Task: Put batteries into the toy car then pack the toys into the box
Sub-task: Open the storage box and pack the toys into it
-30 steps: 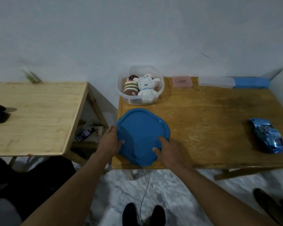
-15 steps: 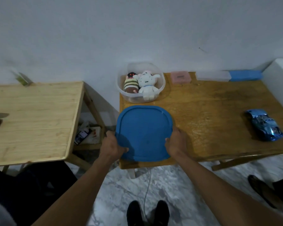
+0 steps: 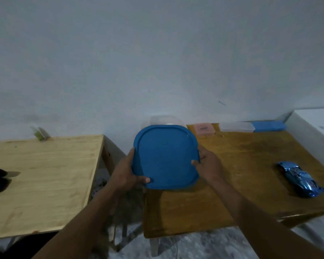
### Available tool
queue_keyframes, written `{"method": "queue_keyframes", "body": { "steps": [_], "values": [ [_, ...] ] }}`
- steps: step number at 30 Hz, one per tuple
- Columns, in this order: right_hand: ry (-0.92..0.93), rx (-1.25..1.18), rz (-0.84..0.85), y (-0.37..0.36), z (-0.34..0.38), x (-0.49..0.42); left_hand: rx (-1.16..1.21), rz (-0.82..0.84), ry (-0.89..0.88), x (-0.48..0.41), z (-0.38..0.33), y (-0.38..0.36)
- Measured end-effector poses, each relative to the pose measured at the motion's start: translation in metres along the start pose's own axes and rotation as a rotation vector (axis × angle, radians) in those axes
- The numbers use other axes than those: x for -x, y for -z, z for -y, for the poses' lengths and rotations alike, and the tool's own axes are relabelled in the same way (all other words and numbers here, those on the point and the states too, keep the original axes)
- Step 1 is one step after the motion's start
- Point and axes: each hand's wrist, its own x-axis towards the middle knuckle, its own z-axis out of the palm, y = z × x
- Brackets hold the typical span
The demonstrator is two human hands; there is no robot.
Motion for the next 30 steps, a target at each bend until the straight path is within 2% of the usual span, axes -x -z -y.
{"method": "queue_keyframes", "body": {
  "steps": [3, 9, 18, 22, 25, 28, 30],
  "values": [
    [-0.001, -0.064, -0.019, 0.005, 0.008, -0.026, -0.038, -0.042, -0.049, -0.024, -0.014, 0.011],
    [0.047, -0.098, -0.003, 0.006, 0.014, -0.091, -0.018, -0.138, -0.03, -0.075, -0.027, 0.013],
    [-0.001, -0.093, 0.136, -0.007, 0.006, -0.158, -0.042, -0.222, 0.064, -0.139, -0.021, 0.008],
    [-0.026, -0.155, 0.19, -0.021, 0.001, -0.171, -0.073, -0.171, 0.119, -0.158, -0.007, 0.011],
    [-0.014, -0.203, 0.321, -0.026, 0.001, -0.179, -0.09, -0.137, 0.146, -0.169, 0.003, 0.014],
    [-0.051, -0.125, 0.416, -0.03, -0.003, -0.189, -0.089, -0.088, 0.162, -0.183, 0.009, 0.021],
    [-0.056, -0.099, 0.423, -0.034, -0.009, -0.195, -0.104, -0.029, 0.171, -0.19, 0.012, 0.025]
  ]
}}
